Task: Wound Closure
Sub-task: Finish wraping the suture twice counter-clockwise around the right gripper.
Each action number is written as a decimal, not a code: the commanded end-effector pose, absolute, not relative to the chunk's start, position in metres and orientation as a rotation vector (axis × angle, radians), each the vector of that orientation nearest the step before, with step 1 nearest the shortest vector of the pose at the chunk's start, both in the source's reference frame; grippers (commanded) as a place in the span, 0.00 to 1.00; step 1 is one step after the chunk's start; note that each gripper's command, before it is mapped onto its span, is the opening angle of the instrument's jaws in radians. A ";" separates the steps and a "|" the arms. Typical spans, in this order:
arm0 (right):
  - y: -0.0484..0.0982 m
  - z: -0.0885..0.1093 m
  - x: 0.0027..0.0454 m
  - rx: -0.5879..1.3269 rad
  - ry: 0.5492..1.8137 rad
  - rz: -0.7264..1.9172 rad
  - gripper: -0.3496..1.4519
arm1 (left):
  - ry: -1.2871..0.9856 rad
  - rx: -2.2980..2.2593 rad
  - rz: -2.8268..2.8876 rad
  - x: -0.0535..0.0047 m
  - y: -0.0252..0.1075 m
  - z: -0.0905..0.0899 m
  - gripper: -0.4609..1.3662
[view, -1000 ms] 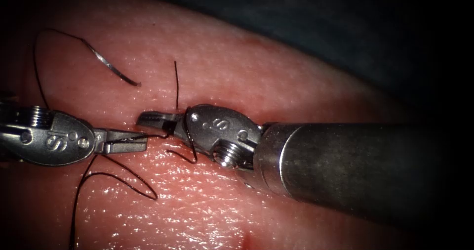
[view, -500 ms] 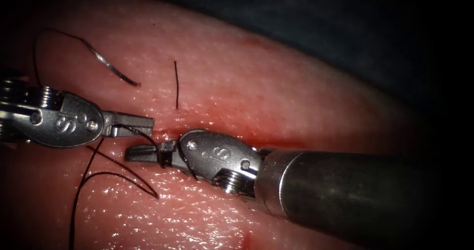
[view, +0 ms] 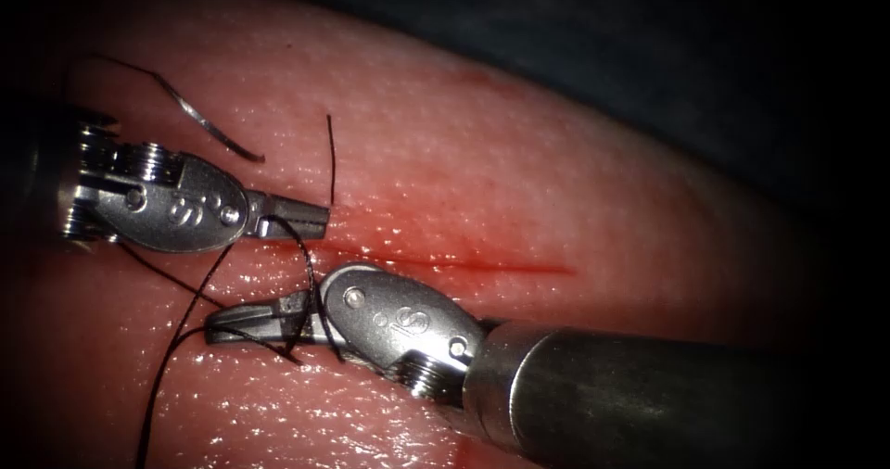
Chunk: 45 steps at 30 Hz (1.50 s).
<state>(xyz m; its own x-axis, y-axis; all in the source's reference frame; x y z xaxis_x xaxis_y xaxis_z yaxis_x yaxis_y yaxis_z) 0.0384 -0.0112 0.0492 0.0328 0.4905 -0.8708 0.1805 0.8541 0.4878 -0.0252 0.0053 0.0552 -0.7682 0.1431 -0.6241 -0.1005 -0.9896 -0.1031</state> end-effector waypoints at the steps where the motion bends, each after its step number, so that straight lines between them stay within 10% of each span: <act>1: -0.011 0.049 0.0384 0.537 1.559 0.260 0.00 | -0.116 -1.010 2.834 -0.0253 0.005 0.055 0.06; 33: -0.009 0.048 0.0378 0.191 1.750 0.695 0.00 | -0.140 -1.093 2.734 -0.0264 0.000 0.055 0.06; 45: -0.009 0.047 0.0375 -0.034 1.555 1.007 0.00 | -0.106 -1.113 2.703 -0.0267 -0.001 0.054 0.06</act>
